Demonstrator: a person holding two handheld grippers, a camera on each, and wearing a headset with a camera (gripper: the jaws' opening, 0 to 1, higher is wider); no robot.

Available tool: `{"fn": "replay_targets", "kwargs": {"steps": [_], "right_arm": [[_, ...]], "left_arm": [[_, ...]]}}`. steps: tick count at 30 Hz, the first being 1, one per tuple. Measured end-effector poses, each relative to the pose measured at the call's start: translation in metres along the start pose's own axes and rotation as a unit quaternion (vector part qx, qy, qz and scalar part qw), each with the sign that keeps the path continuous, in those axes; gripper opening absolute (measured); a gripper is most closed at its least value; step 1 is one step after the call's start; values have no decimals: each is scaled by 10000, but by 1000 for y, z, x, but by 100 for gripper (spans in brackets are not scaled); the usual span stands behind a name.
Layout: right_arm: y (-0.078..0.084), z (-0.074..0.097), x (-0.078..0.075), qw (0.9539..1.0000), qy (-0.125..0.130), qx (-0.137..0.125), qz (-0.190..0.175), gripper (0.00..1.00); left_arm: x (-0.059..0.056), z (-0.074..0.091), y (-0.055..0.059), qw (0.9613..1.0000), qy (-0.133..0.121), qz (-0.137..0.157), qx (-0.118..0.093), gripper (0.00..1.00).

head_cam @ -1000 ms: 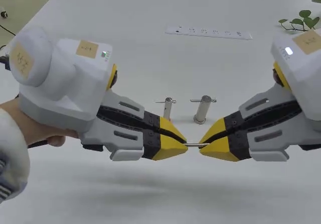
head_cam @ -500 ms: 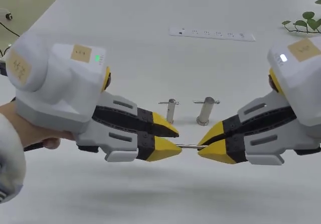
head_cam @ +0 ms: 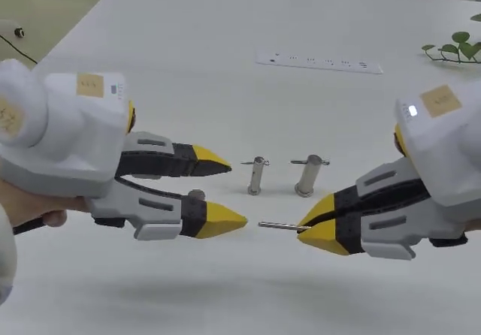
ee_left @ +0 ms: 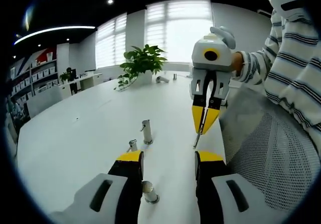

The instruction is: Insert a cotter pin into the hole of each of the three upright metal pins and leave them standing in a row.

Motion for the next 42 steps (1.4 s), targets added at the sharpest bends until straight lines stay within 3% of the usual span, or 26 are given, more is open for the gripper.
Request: {"fn": "replay_targets", "kwargs": {"steps": [13, 25, 30, 42], "right_arm": [[7, -7, -2, 9996, 204, 96, -184, 3], [11, -16, -9, 9985, 380, 164, -364, 3], [9, -19, -12, 9979, 449, 104, -445, 3], [3, -27, -12, 9976, 511, 41, -464, 3]], "left_arm": [[7, 16, 30, 9985, -435, 294, 136, 47], [10, 4, 66, 9963, -470, 486, 533, 44], [16, -5, 73, 9959, -444, 462, 642, 42], [21, -17, 73, 9964, -476, 416, 565, 34]]}}
Point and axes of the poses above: the centre of the closed fingertips' face, and the gripper's own axes: z roughly backward along the fingers, x roughly to its left, y roughly out of its underside, the point moved 5 cm from there along z, roughly backward along the fingers, and after that the axes turned 4 degrees about y, right-handed, at the moved point
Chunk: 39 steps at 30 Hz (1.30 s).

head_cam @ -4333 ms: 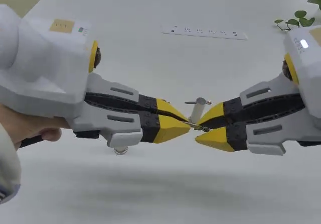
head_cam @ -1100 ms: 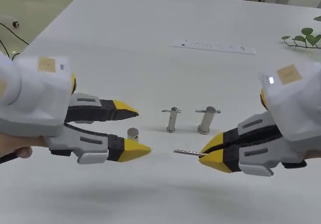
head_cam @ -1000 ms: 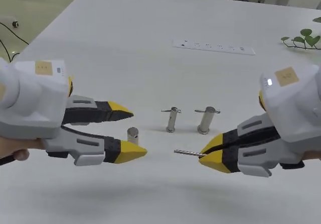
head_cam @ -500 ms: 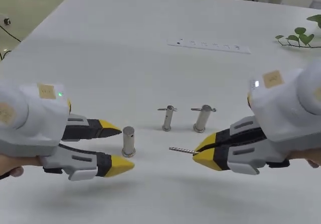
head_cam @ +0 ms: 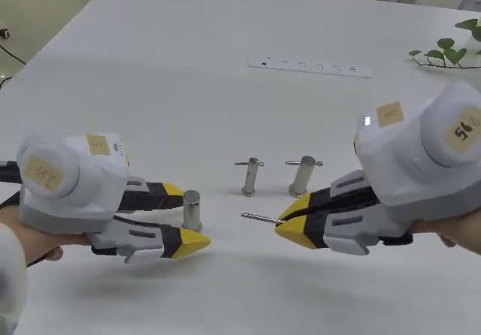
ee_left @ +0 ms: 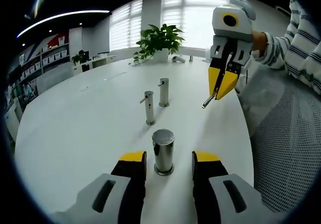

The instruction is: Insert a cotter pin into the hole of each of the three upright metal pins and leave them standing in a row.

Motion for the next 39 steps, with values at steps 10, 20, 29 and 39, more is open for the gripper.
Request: {"fn": "replay_targets", "kwargs": {"steps": [10, 20, 29, 39], "right_arm": [[-1, -6, 2, 10000, -20, 12, -18, 3], [-4, -11, 1, 10000, -35, 15, -29, 3], [-7, -16, -1, 10000, -35, 20, -44, 3], [-13, -22, -4, 9999, 64, -26, -143, 3]], "left_arm": [[0, -5, 3, 10000, 53, -14, 44, 22], [5, -4, 4, 9999, -124, 26, 69, 12], [4, -4, 4, 9997, -263, 22, -2, 12], [3, -5, 3, 9980, -609, 140, 64, 12]]}}
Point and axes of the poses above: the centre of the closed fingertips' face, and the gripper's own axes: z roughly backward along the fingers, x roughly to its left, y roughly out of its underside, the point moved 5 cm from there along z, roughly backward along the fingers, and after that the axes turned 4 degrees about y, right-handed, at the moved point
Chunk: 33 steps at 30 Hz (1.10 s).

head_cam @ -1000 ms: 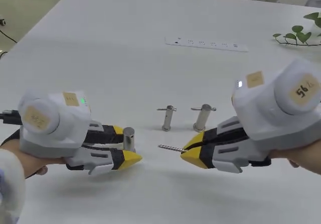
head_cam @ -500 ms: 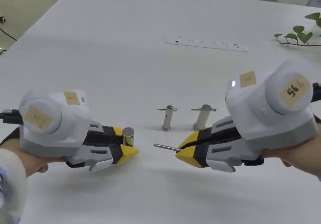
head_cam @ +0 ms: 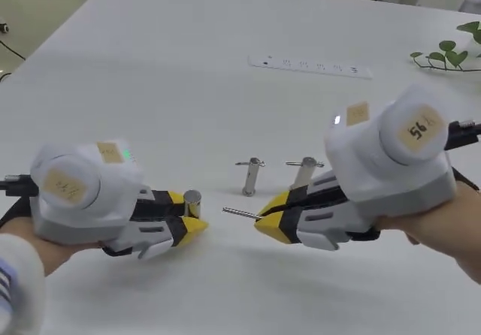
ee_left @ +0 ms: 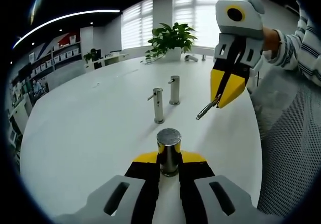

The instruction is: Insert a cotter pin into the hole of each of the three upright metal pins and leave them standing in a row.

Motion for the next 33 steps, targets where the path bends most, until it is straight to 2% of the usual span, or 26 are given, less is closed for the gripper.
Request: {"fn": "replay_targets", "kwargs": {"steps": [12, 17, 20, 22, 26, 29, 33], "right_arm": [[-10, -15, 3, 9999, 1, -86, -56, 3], [-10, -19, 3, 9999, 8, -93, -95, 3], [-13, -20, 4, 9994, -83, -206, -255, 3], [-12, -22, 3, 9998, -12, -150, -163, 3], [-14, -23, 3, 9995, -4, -187, -245, 3], [-13, -25, 3, 9997, 38, -140, -193, 3], [-13, -25, 1, 9996, 82, -157, -222, 3]], "left_arm": [[0, 0, 1, 9994, -257, 220, -41, 12], [-1, 0, 0, 9991, -323, 266, -10, 12], [-1, 0, 1, 9988, -360, 330, -33, 12], [-1, 0, 1, 9986, -372, 361, -51, 12], [-1, 0, 1, 9985, -373, 398, -43, 12], [-1, -1, 1, 9985, -394, 391, -6, 12], [0, -1, 2, 9989, -397, 234, -33, 12]]}}
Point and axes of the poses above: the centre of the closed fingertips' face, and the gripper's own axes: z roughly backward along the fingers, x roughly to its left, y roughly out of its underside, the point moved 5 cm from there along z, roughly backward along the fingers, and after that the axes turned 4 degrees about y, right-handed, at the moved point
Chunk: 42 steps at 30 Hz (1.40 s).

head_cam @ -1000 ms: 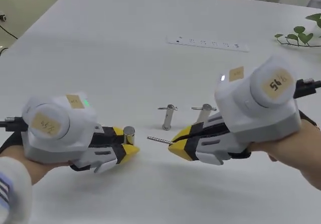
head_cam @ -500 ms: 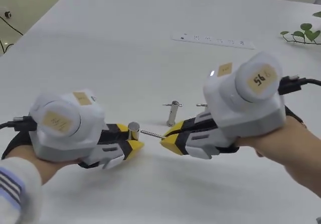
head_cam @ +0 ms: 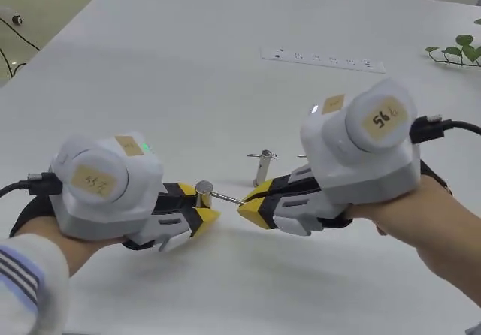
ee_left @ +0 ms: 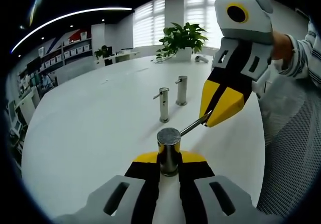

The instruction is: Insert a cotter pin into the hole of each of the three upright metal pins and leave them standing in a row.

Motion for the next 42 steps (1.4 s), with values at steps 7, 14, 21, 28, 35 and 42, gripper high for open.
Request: {"fn": "replay_targets", "kwargs": {"steps": [7, 14, 21, 28, 35, 42], "right_arm": [[-1, -2, -1, 10000, 11, 7, 44, 3], [-2, -2, -1, 9994, -119, 36, 334, 3], [-4, -3, -3, 9955, -325, 87, 887, 3], [-5, -9, -2, 9948, -413, 12, 929, 3], [-9, -20, 0, 9963, -396, -92, 753, 3], [-12, -24, 1, 9969, -447, -138, 636, 4]], "left_arm": [[0, 2, 2, 9999, 70, -129, 52, 12], [0, 4, 3, 9998, 140, -104, 76, 12], [-2, 5, 3, 9998, 200, -46, 61, 11], [-2, 6, 3, 9998, 184, 94, -3, 11], [-6, 4, 2, 9997, 227, 135, 8, 11], [-8, 4, 2, 9997, 199, 154, 9, 11]]}}
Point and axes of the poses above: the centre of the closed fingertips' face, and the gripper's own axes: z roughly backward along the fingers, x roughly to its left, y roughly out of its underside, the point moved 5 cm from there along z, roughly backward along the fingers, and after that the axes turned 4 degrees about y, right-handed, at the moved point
